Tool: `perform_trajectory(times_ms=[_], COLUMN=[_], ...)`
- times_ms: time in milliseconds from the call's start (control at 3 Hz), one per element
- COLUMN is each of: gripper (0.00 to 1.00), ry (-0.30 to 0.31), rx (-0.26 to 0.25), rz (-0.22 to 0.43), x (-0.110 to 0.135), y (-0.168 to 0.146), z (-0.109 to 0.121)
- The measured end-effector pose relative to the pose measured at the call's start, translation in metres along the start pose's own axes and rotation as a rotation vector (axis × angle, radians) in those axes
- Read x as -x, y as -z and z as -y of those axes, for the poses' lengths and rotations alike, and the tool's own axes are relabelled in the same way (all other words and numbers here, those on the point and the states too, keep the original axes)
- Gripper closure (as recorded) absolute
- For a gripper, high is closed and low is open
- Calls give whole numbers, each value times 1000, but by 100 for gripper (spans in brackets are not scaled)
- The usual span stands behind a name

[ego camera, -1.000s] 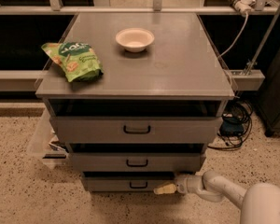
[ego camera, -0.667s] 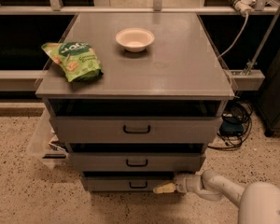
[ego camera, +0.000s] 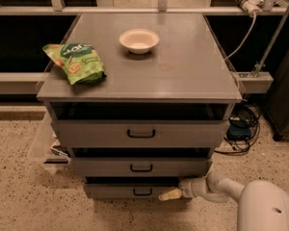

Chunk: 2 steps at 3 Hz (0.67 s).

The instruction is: Open bottom drawer

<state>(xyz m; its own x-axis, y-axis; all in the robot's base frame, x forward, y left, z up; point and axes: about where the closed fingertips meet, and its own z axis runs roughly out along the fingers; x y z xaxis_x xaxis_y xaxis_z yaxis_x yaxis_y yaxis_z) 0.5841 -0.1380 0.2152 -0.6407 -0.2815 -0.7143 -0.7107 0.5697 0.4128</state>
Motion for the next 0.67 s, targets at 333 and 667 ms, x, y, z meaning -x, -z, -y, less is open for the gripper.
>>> perform_trajectory(times_ms=[333, 667], gripper=[0, 0], ry=[0, 29], rx=[0, 63], rz=[0, -110], x=[0, -19], y=[0, 5], z=[0, -19])
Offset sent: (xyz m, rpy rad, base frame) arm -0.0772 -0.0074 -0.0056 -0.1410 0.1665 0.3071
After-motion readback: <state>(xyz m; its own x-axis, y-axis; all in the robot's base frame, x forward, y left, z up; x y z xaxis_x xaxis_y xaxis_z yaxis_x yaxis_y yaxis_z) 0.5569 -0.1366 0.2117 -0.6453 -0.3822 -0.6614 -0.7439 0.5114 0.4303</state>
